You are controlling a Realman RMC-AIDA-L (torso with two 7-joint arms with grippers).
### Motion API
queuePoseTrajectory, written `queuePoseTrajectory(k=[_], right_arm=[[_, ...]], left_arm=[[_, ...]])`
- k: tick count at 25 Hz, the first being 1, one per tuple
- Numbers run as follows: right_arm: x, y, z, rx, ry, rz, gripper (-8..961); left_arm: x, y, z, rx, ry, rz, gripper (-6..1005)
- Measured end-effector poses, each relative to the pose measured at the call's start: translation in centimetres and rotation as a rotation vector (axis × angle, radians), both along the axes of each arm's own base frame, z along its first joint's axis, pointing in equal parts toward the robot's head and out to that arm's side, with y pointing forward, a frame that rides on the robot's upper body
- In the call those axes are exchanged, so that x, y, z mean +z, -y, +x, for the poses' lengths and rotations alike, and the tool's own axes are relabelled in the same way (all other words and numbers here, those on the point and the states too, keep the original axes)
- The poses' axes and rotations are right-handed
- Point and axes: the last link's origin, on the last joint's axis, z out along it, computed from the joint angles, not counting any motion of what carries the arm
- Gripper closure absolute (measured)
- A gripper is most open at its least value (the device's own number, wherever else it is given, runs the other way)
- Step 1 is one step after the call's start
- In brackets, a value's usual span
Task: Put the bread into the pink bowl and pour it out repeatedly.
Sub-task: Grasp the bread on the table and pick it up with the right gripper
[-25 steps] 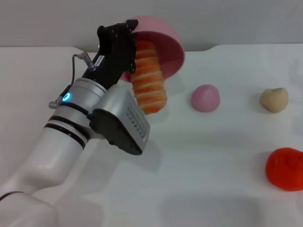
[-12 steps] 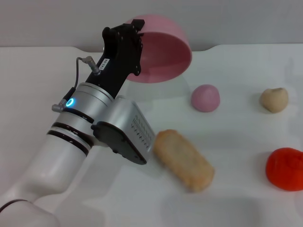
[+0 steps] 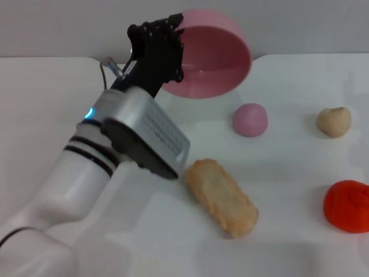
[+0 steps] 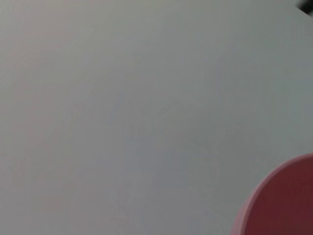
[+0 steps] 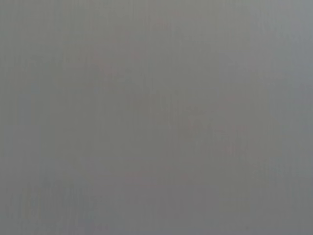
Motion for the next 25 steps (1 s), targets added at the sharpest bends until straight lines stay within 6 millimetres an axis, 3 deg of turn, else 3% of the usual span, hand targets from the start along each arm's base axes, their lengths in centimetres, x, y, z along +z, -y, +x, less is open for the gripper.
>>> queuePoseTrajectory(k=[15, 25], right_arm=[[-0.8, -0.1, 2.2, -0.021, -0.107, -0.056, 380], [-1.2, -1.0, 2.4, -0.046, -0.117, -0.088, 380]], left_arm=[[2.6, -6.3, 1.5, 0.252, 0.486, -0.275, 954], [3.9, -10.5, 2.5, 0.490, 0.618, -0.449, 954]])
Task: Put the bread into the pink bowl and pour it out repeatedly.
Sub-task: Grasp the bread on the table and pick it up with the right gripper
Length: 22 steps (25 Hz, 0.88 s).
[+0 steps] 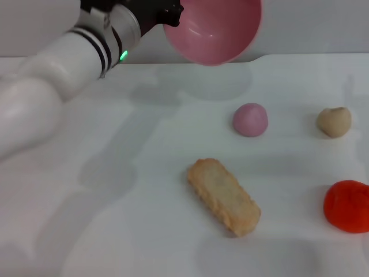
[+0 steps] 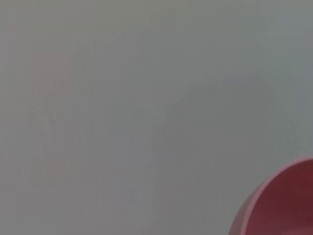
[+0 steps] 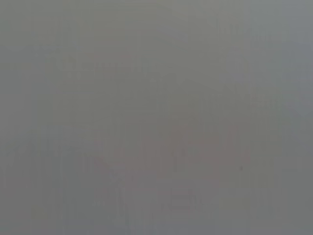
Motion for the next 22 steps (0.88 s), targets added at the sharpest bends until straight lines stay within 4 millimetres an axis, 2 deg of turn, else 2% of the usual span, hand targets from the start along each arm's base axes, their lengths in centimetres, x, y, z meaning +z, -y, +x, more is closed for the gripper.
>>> queuePoseTrajectory(k=[4, 11, 17, 22], right_arm=[[-0.2, -0.3, 0.1, -0.008, 0.003, -0.011, 380], [-0.9, -1.2, 0.3, -0.032, 0.018, -0.064, 380], [-1.3, -2.0, 0.0, -0.041, 0.023, -0.106, 381], [-2.5, -3.0, -0.5, -0.061, 0.014, -0.205, 381]], left_arm=[[0.9, -1.1, 0.1, 0.097, 0.077, -0.085, 954], [3.6, -2.0, -1.4, 0.205, 0.232, -0.190, 954], [6.2, -1.3, -3.9, 0.176, 0.377, -0.383, 954], [7.7, 0.5, -5.6, 0.150, 0.395, -0.547, 954]])
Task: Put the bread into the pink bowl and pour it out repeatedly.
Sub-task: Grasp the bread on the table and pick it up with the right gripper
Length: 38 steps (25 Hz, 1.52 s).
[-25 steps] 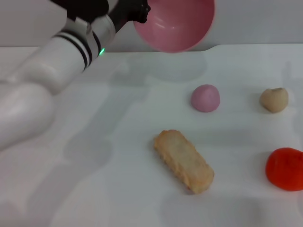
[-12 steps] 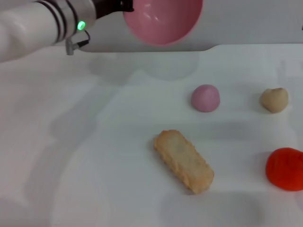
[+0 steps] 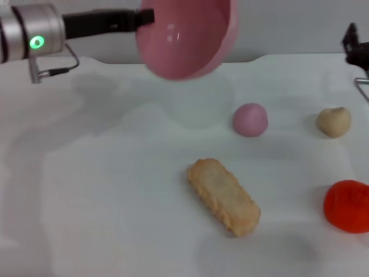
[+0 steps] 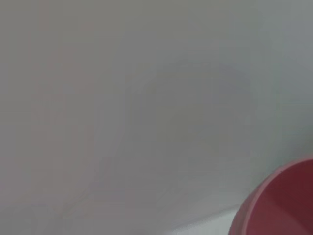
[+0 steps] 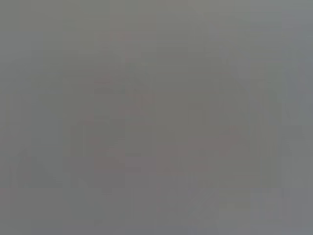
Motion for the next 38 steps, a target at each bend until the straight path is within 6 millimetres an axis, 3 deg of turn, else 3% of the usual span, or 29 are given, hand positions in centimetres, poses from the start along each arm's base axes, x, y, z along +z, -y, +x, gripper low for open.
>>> queuePoseTrajectory(k=[10, 18, 30, 38], right_arm=[[-3.5, -2.5, -3.8, -0.016, 0.001, -0.318, 381], [-3.7, -3.2, -7.5, -0.033, 0.043, -0.589, 381], [0.4, 0.2, -13.8, -0.024, 0.217, -0.983, 382], [-0.1, 3.0, -15.4, -0.141, 0.289, -1.314, 382]], left_arm=[[1.5, 2.3, -4.5, 0.075, -0.096, -0.110, 954], [2.5, 2.5, -6.7, 0.135, -0.150, -0.090, 954], [2.8, 2.7, -8.6, 0.192, -0.320, -0.128, 954], [2.5, 3.1, -9.0, 0.202, -0.380, -0.177, 954]])
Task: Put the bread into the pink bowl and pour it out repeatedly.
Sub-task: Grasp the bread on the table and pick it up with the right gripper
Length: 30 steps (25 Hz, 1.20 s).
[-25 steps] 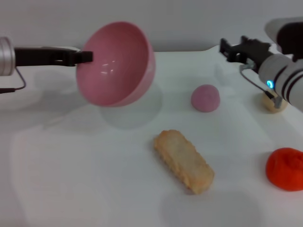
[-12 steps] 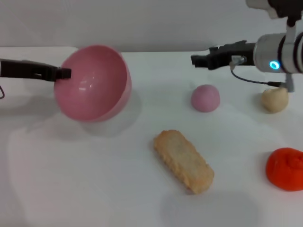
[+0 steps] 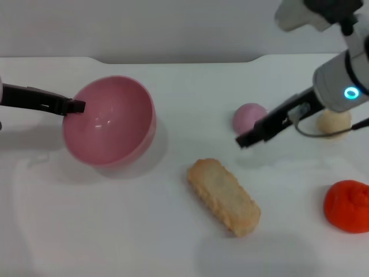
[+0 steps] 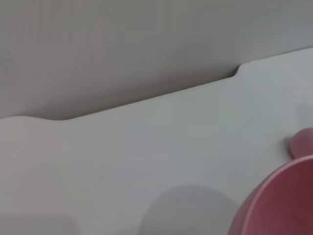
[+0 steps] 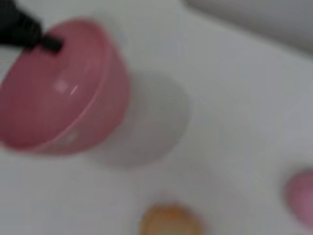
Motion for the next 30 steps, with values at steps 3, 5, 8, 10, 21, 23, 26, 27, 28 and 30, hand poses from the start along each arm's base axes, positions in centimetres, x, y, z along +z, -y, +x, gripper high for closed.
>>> queuePoseTrajectory(k=[3, 5, 8, 10, 21, 23, 26, 27, 28, 30], right_arm=[[-1.4, 0.7, -0.5, -0.018, 0.005, -0.096, 382], [-2.6, 1.2, -0.7, -0.029, 0.003, -0.156, 382], [-4.3, 1.6, -0.5, -0.048, -0.007, -0.219, 382], [-4.9, 1.7, -0.3, -0.058, -0.013, -0.234, 382], [-6.8, 1.9, 1.5, -0.108, -0.026, -0.224, 383], [-7.4, 1.9, 2.0, -0.119, -0.028, -0.224, 383], [-7.9, 1.9, 2.5, -0.129, -0.029, -0.219, 383], [-8.0, 1.9, 2.6, -0.131, -0.029, -0.216, 383], [-8.1, 1.9, 2.7, -0.134, -0.029, -0.213, 383], [-8.2, 1.8, 2.9, -0.139, -0.030, -0.208, 383]], left_arm=[[-0.2, 0.1, 0.1, -0.005, -0.004, -0.008, 954], [-0.2, 0.1, 0.1, -0.008, -0.005, -0.012, 954], [-0.5, 0.1, 0.2, -0.015, -0.010, -0.021, 954], [-0.5, 0.1, 0.3, -0.017, -0.012, -0.024, 954], [-0.7, 0.0, 0.7, -0.034, -0.021, -0.030, 954], [-0.7, 0.0, 0.7, -0.034, -0.021, -0.030, 954], [-0.8, 0.1, 0.6, -0.032, -0.023, -0.033, 954], [-0.9, 0.1, 0.6, -0.033, -0.025, -0.036, 954], [-0.9, 0.2, 0.6, -0.034, -0.027, -0.038, 954], [-1.0, 0.2, 0.6, -0.036, -0.032, -0.041, 954]])
